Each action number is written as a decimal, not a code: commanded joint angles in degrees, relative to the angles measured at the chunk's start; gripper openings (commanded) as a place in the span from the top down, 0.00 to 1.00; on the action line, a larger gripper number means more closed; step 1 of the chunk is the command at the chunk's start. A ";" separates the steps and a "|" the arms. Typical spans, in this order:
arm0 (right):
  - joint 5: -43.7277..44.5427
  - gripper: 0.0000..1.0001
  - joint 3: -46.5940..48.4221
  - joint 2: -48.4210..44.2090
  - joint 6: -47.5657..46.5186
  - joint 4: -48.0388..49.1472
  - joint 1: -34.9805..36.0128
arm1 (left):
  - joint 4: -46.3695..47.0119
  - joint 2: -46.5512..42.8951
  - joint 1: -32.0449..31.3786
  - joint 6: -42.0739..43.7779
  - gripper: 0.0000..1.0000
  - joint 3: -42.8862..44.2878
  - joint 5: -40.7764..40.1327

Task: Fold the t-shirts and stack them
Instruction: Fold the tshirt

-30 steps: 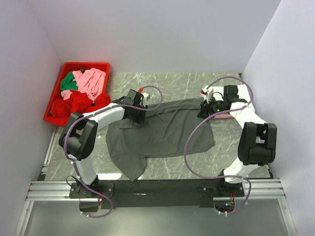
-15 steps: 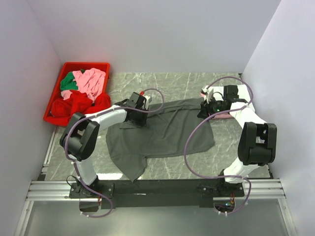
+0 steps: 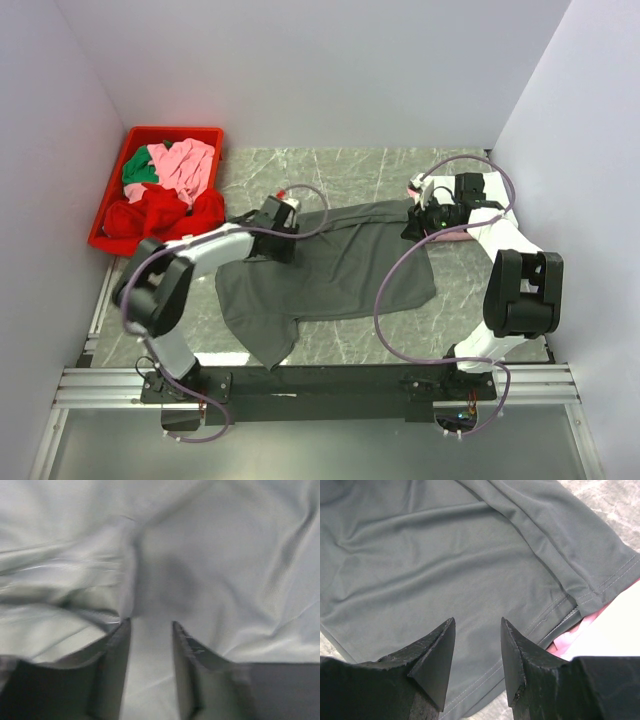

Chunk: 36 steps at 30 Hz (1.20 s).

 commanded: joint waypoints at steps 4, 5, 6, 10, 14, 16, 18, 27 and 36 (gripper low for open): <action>-1.68 0.51 0.28 -2.79 0.40 0.24 0.05 | 7.66 -13.58 5.65 -7.92 0.45 -5.51 -6.63; -1.68 0.51 0.19 -2.79 0.40 0.24 0.05 | 8.10 -14.54 7.57 -8.80 0.44 -6.39 -6.28; -1.77 0.51 0.10 -2.88 0.31 0.42 0.05 | 8.54 -14.90 8.64 -9.33 0.43 -7.27 -5.93; -1.60 0.51 -0.08 -2.88 0.14 0.24 0.05 | 9.95 -14.21 13.74 -9.34 0.43 -10.18 -0.93; -1.77 0.51 0.19 -2.71 0.22 0.16 0.05 | 11.09 -10.44 18.30 -8.02 0.49 -9.66 2.77; -1.77 0.51 0.36 -2.62 0.49 0.16 0.05 | 11.01 -8.50 19.28 -7.41 0.50 -8.17 4.35; -1.86 0.51 0.28 -2.88 0.58 0.16 0.05 | 10.40 -5.42 19.90 -6.79 0.53 -6.24 5.15; -1.60 0.51 0.10 -2.53 0.49 0.24 -0.03 | 9.95 -1.98 20.07 -5.12 0.70 -4.82 8.75; -1.77 0.51 0.19 -2.18 0.40 0.24 -0.03 | 8.63 -9.36 20.07 -4.07 0.87 -8.33 11.56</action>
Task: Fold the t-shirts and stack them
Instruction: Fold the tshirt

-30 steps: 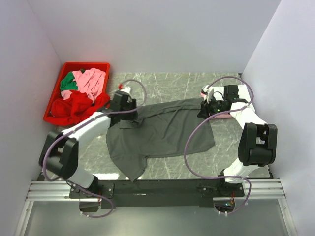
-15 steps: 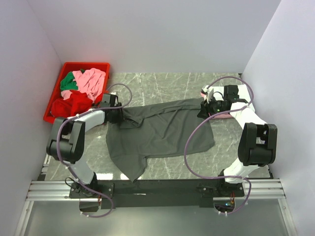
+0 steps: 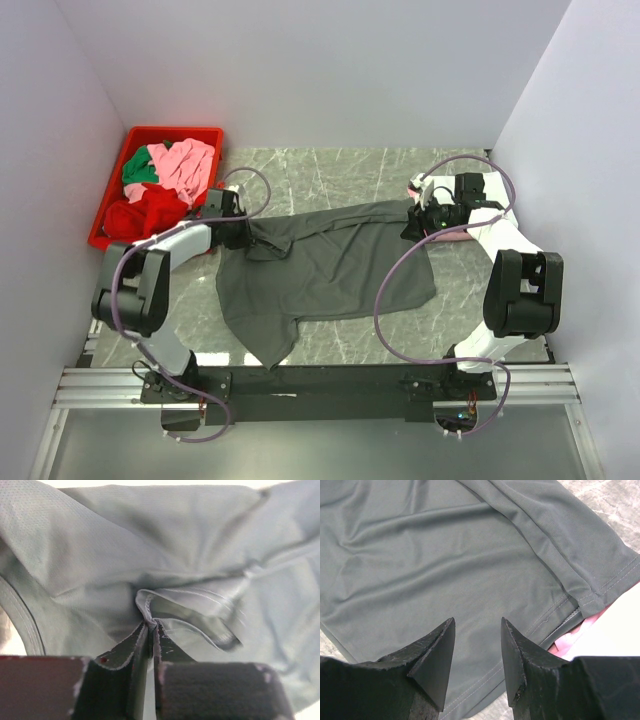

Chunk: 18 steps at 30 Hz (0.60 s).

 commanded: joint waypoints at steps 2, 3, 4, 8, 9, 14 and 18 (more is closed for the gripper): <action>-1.44 0.51 0.14 -2.05 0.44 0.31 0.05 | 0.07 -7.22 -0.06 1.42 0.91 -1.89 4.95; -1.44 0.51 0.23 -2.05 0.44 0.31 0.05 | -0.37 -7.67 -0.06 1.86 0.92 -2.68 5.83; -1.44 0.51 0.23 -2.05 0.44 0.31 0.05 | -0.90 -8.46 -0.49 1.95 0.94 -2.95 7.14; -1.53 0.51 0.41 -2.05 0.62 0.40 -0.03 | -2.83 -9.17 -3.48 2.21 0.86 -5.14 10.93; -1.53 0.51 0.58 -1.96 0.62 0.40 0.05 | -3.88 -9.08 -4.18 2.47 0.83 -5.84 11.19; -1.62 0.51 0.67 -2.13 0.71 0.22 0.05 | -4.60 -11.27 -6.82 1.95 0.59 -8.75 9.62; -1.62 0.51 0.76 -2.05 0.71 0.13 -0.03 | -5.21 -14.35 -6.91 3.17 0.49 -9.98 7.24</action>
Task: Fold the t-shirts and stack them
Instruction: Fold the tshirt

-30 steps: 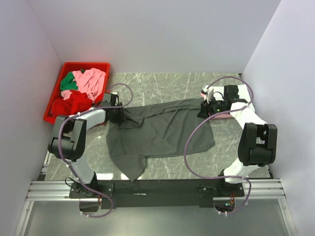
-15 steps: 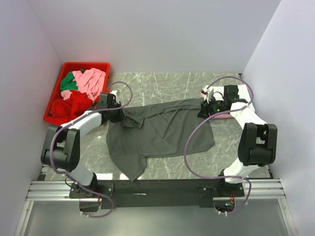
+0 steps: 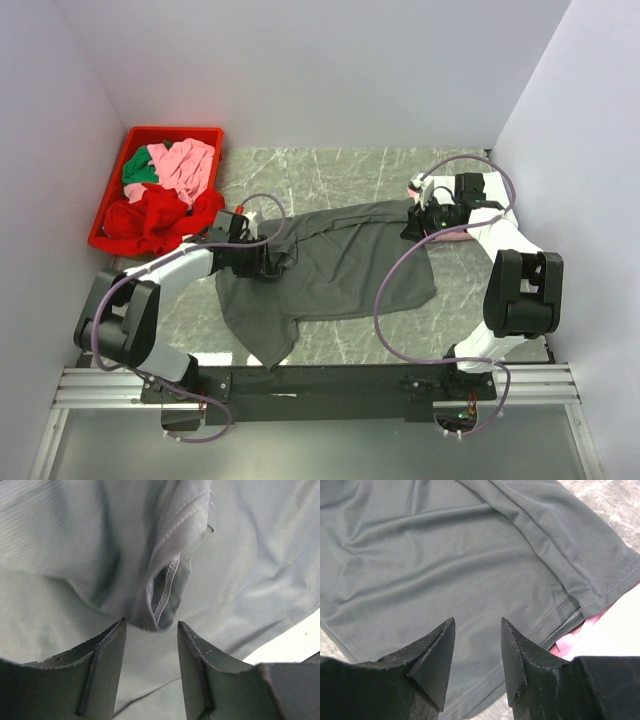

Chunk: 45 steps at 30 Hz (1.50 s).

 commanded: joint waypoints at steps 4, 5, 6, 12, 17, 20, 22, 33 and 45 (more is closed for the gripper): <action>-1.40 0.51 0.67 -1.87 0.58 0.31 -0.03 | -1.43 -4.55 -0.11 4.43 0.53 1.21 3.76; -1.40 0.51 0.67 -1.87 0.66 0.31 0.05 | -2.65 -4.28 -0.29 5.14 0.54 1.91 4.99; -1.49 0.51 0.67 -1.78 0.67 0.31 0.05 | -3.36 -3.93 -0.55 6.53 0.56 2.44 5.87; -1.31 0.51 0.76 -1.61 0.49 0.13 0.05 | -2.06 -6.56 -2.31 9.44 0.51 5.34 0.26; -1.75 0.51 1.37 -1.26 0.75 -0.48 0.14 | -4.24 -1.83 -4.95 11.65 0.50 14.46 -3.69; -1.75 0.51 2.07 -0.47 -0.56 -2.41 2.15 | -4.34 0.38 -6.62 10.86 0.53 16.25 -6.76; 0.08 0.51 2.69 0.06 -1.53 -5.13 4.26 | -0.32 -3.20 -6.88 9.63 0.53 14.24 -9.49; 30.13 0.37 1.46 0.14 22.77 22.61 41.05 | 11.39 -30.71 3.12 -12.60 0.29 -9.49 -15.30; 57.99 0.25 8.66 17.19 35.12 35.81 54.63 | 9.46 -42.25 4.36 -15.78 0.26 -16.45 -18.21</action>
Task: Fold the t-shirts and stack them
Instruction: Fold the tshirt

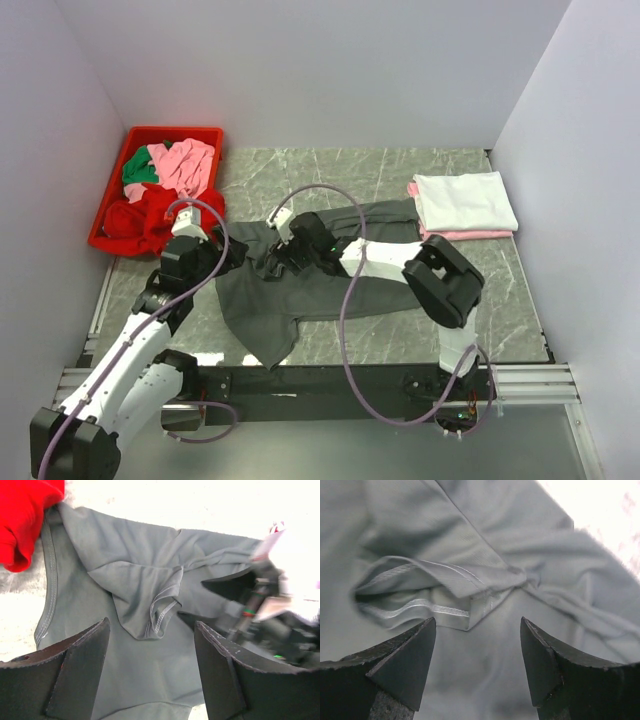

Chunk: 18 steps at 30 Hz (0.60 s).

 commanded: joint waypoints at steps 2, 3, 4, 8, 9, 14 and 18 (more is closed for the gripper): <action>11.61 0.25 4.65 2.47 4.39 4.83 1.30 | 1.61 -1.86 0.50 -1.37 0.26 -1.46 -0.85; 12.14 0.25 5.44 3.87 4.83 4.30 1.30 | 1.70 -2.21 0.50 -1.46 0.26 -1.81 -0.67; 12.15 0.25 6.49 4.40 5.00 4.03 1.39 | 1.79 -2.47 0.50 -1.46 0.26 -2.33 -0.58; 12.50 0.25 8.26 6.60 5.88 3.33 2.01 | 2.32 -3.00 0.59 -1.72 0.27 -3.39 -0.14; 12.67 0.25 8.52 7.48 6.32 3.33 2.36 | 2.23 -3.26 0.59 -1.90 0.27 -3.57 -0.14; 14.96 0.26 11.07 10.12 7.64 1.75 2.89 | 2.23 -3.79 0.59 -1.81 0.27 -3.92 -0.14; 16.28 0.27 10.37 9.78 7.38 2.27 3.15 | 2.32 -3.53 0.59 -1.81 0.27 -4.01 -0.15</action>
